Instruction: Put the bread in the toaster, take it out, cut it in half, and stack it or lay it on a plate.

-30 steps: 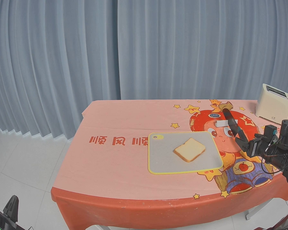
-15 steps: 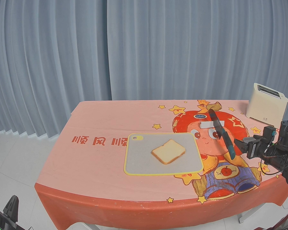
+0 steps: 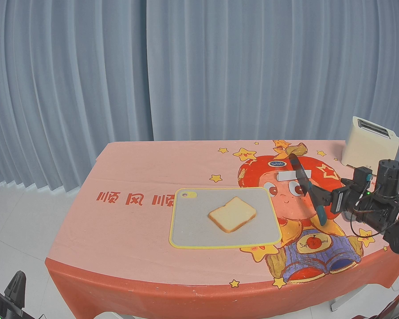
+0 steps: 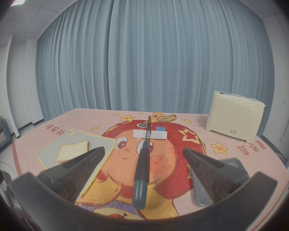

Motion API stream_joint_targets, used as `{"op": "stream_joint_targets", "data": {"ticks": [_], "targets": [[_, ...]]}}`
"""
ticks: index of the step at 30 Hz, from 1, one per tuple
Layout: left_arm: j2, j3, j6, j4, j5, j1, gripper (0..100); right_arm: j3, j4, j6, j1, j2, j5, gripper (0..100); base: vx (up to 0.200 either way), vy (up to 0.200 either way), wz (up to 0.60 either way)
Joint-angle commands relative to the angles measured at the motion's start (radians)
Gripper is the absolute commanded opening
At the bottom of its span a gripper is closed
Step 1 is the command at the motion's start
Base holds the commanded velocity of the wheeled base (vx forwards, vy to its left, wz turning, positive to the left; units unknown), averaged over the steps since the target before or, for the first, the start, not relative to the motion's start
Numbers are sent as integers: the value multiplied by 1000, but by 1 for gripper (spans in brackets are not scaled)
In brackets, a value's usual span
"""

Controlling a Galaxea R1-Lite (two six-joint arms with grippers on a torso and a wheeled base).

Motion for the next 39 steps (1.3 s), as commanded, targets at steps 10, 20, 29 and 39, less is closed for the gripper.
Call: {"op": "stream_joint_targets", "data": {"ticks": [10,20,29,39], "targets": [[0,18,2,-1,-7,0,0,-60,0,5,3,117,-1,100,0,0,0],[2,18,2,-1,-7,0,0,-47,-72,1,-2,218,-7,100,0,0,0],[0,18,2,-1,-7,0,0,-44,-90,0,-3,252,-24,100,0,0,0],[0,18,2,-1,-7,0,0,-46,-90,0,-3,259,-24,100,0,0,0]]}}
